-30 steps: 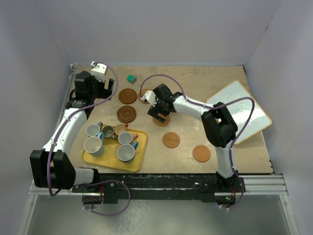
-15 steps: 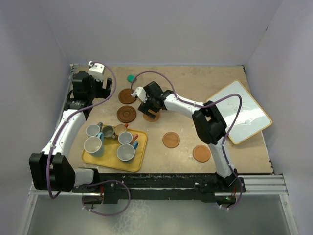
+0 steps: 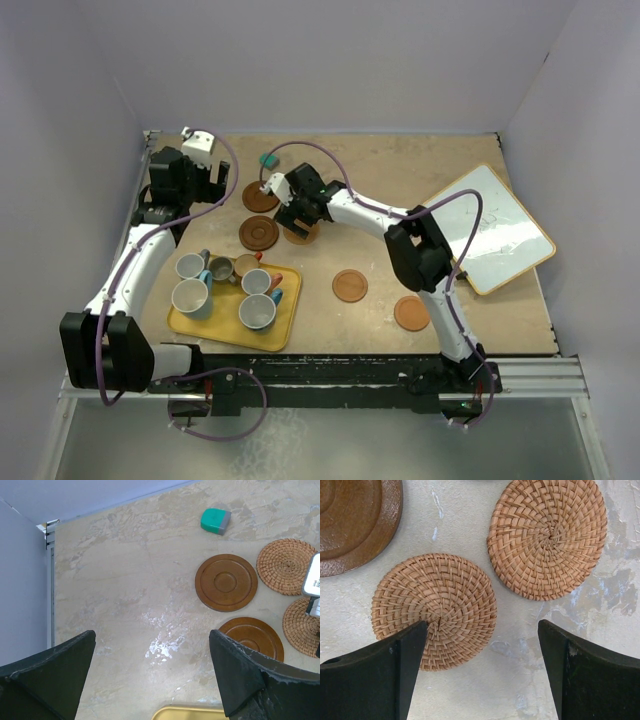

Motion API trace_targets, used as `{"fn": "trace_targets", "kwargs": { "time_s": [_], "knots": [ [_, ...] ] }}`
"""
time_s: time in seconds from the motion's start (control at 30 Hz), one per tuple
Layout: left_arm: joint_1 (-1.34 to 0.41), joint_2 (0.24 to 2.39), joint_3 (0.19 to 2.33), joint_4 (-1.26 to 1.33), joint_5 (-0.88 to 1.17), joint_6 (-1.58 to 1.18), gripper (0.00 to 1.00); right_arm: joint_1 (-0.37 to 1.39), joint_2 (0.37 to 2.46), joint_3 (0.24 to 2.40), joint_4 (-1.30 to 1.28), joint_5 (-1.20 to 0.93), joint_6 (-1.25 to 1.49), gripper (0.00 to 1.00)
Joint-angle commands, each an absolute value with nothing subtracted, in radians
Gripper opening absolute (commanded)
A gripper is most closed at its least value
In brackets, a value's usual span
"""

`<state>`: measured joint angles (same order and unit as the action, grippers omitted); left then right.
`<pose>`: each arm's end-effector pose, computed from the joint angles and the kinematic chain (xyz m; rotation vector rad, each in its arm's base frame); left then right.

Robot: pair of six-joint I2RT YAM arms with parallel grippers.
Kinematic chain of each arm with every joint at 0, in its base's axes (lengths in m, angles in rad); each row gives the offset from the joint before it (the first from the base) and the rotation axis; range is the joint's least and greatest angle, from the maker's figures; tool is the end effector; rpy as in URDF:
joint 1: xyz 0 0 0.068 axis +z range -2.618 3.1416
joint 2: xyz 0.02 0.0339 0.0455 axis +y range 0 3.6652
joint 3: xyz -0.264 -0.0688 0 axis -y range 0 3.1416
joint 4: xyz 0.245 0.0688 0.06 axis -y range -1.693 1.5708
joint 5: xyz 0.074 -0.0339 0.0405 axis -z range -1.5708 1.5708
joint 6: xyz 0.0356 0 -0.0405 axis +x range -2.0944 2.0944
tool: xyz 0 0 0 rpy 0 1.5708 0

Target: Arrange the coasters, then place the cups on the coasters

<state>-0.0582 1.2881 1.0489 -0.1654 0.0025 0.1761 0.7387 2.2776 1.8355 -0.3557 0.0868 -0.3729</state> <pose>0.2988 -0.0175 0.3241 0.2326 1.9624 0.0743 0.3828 0.3445 0.1853 -1.2126 2.0316 0.0741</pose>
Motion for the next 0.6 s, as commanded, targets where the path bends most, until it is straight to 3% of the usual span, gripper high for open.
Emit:
{"fn": "trace_targets", "kwargs": {
  "time_s": [0.0,0.37,0.57],
  "knots": [
    [-0.046,1.259,1.048,-0.129,0.0,0.185,0.91,0.748,2.259,1.833,-0.383,0.057,-0.355,0.94],
    [-0.046,1.247,1.053,-0.131,0.017,0.178,0.91,0.744,2.045,1.837,-0.477,-0.023,-0.359,0.95],
    [-0.046,1.249,1.055,-0.135,0.034,0.175,0.92,0.745,1.873,1.657,-0.536,-0.069,-0.378,0.95]
  ]
}}
